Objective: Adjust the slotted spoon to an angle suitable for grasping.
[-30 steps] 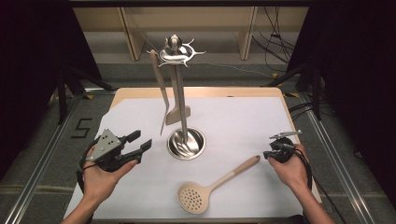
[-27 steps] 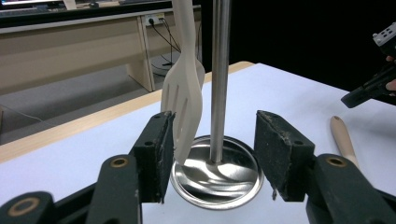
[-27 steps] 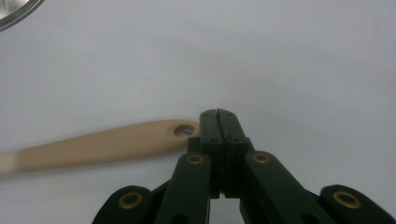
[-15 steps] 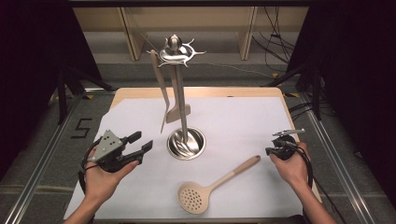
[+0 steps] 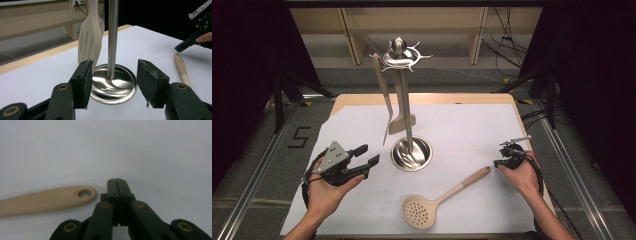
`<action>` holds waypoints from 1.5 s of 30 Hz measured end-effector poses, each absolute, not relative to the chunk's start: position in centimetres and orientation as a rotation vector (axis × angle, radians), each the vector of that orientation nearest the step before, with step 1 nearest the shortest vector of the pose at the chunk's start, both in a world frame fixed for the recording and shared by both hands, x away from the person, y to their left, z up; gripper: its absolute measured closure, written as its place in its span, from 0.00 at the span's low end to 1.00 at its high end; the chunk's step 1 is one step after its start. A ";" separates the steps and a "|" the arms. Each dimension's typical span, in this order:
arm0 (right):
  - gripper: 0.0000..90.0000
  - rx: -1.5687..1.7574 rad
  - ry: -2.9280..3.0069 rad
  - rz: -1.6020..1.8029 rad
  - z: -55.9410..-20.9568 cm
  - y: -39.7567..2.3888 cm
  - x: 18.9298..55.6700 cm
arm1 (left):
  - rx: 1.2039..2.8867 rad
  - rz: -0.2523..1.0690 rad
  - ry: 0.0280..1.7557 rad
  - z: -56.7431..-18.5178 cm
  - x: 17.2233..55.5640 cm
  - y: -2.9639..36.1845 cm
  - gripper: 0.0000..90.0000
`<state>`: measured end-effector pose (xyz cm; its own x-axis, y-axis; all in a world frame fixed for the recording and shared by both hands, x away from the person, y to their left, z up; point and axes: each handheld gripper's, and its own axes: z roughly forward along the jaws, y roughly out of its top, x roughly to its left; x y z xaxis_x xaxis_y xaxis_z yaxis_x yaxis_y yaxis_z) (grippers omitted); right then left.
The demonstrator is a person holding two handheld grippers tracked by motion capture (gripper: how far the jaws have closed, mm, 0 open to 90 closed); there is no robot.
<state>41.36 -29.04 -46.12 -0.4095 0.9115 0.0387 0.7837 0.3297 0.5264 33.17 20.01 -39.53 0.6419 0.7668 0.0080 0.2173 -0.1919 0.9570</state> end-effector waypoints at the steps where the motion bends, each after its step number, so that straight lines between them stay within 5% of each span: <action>1: 1.00 1.579 2.331 0.689 -46.0 -28.7 41.2 | 1.738 0.605 0.801 -39.6 33.2 20.0 0.51; 45: 1.00 1.502 2.464 0.573 -46.0 -26.0 41.2 | 1.798 0.546 0.805 -40.5 33.1 19.2 0.51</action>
